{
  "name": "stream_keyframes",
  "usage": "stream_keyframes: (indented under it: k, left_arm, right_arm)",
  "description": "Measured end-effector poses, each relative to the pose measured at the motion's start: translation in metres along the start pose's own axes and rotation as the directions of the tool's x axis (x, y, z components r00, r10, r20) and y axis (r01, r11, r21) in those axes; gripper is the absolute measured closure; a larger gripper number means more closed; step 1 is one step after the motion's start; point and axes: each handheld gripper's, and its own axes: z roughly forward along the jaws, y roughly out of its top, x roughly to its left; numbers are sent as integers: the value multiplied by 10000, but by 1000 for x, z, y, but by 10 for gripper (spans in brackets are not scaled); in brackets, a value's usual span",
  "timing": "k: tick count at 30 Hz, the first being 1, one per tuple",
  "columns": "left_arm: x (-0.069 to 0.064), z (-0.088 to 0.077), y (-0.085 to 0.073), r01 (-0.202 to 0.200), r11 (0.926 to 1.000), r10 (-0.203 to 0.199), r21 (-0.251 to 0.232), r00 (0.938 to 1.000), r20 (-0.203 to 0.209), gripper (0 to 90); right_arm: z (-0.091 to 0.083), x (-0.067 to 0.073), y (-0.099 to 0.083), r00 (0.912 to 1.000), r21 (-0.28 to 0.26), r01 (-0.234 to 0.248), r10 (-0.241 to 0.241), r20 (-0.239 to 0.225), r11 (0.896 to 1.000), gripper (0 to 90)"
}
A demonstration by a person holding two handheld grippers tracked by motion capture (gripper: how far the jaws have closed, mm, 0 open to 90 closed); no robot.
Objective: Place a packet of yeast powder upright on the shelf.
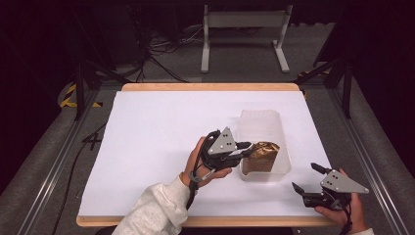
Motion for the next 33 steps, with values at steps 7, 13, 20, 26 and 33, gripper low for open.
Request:
stream_keyframes:
  k: [7,13,20,26,33]
  left_arm:
    - [-1,-8,-2,-483,9985,491,250,9983,-303,674]
    - [1,-15,-8,-605,9967,633,545,9967,-500,608]
    - [2,-21,-15,-739,9934,810,874,9935,-805,495]
    - [7,-28,-25,-757,9880,940,1349,9864,-1347,435]
    - [15,-37,-41,-643,9794,1014,1915,9763,-1911,374]
  right_arm:
    - [0,0,0,10000,2,8,-8,10,10000,117]
    - [0,0,0,10000,16,3,-3,-6,10000,117]
    - [0,0,0,10000,10,2,-2,-4,10000,117]
    - [0,1,0,10000,-2,29,-29,-7,10000,117]
    - [0,1,1,10000,0,30,-30,-16,10000,117]
